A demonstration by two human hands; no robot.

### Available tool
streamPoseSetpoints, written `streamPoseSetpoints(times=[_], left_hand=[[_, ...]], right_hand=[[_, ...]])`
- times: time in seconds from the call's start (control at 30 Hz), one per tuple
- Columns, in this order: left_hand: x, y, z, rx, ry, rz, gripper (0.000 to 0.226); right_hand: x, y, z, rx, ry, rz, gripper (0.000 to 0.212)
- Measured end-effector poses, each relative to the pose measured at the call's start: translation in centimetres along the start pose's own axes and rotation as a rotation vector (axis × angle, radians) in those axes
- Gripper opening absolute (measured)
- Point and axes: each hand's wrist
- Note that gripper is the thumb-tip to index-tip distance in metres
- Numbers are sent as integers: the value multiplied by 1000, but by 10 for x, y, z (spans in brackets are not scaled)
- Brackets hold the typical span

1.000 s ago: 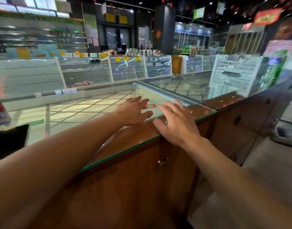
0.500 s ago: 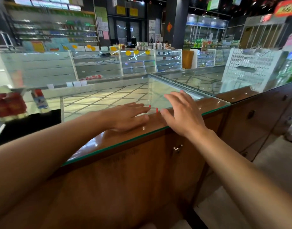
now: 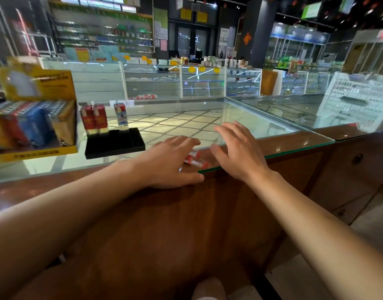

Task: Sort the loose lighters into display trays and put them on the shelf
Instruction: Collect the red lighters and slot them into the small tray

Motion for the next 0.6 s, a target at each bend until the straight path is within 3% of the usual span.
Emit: streamPoseSetpoints(times=[0.07,0.17,0.4,0.6], left_hand=[[-4,6,1,-55,-61,-64,97],[-3,13,-3,-146,-56,-93,87],[28,18,-6,-62,134,191,38],[49,13,-6,21,185,289,23]], right_hand=[[1,-1,-7,-5,2,4,52],[4,-5,-14,-18,5,13,53],[11,-11,-33,-6,-18,23,48],[12,-17,-54,-44,-40,20,48]])
Point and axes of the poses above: each hand's wrist, its own x-axis away from the middle knuckle, its own y-axis out of the palm, z = x × y, and after that the axes turned 6 degrees about x, right-handed
